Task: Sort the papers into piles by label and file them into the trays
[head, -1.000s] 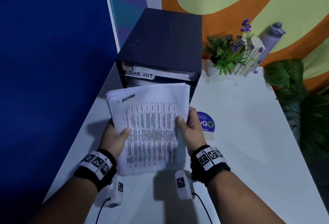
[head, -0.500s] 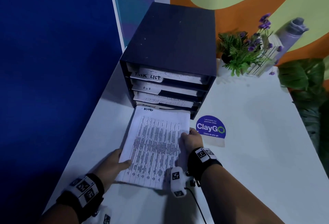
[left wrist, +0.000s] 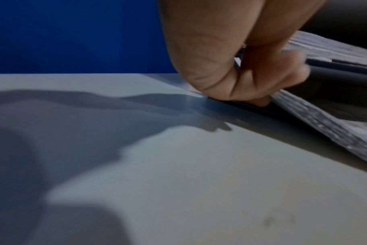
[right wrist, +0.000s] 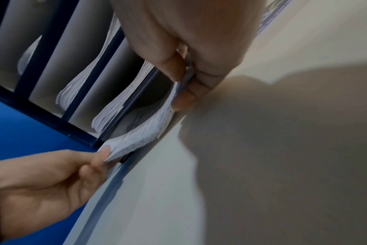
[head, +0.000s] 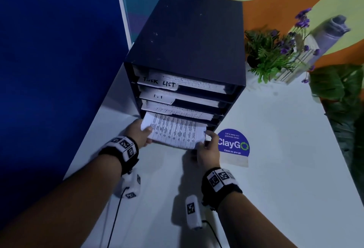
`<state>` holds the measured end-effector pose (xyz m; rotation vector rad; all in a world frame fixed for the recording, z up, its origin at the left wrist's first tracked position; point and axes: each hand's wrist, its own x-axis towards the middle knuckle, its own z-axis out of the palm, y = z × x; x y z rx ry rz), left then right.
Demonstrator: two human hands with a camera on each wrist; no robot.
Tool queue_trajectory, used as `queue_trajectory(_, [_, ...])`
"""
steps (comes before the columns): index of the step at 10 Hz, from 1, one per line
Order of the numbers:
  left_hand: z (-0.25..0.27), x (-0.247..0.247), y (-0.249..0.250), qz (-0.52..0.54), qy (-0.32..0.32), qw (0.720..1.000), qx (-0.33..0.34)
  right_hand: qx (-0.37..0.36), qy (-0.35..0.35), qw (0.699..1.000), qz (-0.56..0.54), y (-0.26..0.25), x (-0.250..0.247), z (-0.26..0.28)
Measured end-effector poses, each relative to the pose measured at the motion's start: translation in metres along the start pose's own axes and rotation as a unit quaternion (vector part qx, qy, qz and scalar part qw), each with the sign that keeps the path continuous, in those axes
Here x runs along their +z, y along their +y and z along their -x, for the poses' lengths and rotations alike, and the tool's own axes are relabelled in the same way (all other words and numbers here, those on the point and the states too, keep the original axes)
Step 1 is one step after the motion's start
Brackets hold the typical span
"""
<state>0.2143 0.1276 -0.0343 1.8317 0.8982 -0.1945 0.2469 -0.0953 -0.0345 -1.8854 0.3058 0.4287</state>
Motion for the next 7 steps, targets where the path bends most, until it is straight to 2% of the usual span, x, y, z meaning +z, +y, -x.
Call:
queue_trajectory(1, [-0.014,0.015,0.016,0.109,0.013,0.994,-0.009,-0.007,0.02,1.0,-0.018,-0.006,0.003,-0.012])
queue_trajectory(2, [-0.02,0.027,0.025,0.121,0.023,0.992,0.009,-0.026,0.024,0.999,0.009,-0.015,0.009,-0.025])
queue_trajectory(3, [-0.026,0.035,0.027,0.12,0.066,0.99,0.017,-0.025,0.033,0.999,0.013,-0.02,0.013,-0.035])
queue_trajectory(4, [-0.022,0.043,0.035,0.216,0.052,0.975,-0.006,-0.017,0.034,0.999,0.033,-0.018,0.016,-0.042])
queue_trajectory(5, [-0.018,0.044,0.042,0.303,0.071,0.95,-0.001,-0.024,0.021,0.997,0.077,-0.019,0.017,-0.041])
queue_trajectory(6, [-0.025,0.036,0.03,0.257,0.072,0.964,-0.002,-0.044,0.034,0.992,0.112,-0.018,0.016,-0.041])
queue_trajectory(7, [-0.028,0.016,0.016,0.201,0.086,0.975,-0.03,-0.04,0.079,0.991,0.098,-0.021,0.0,-0.032])
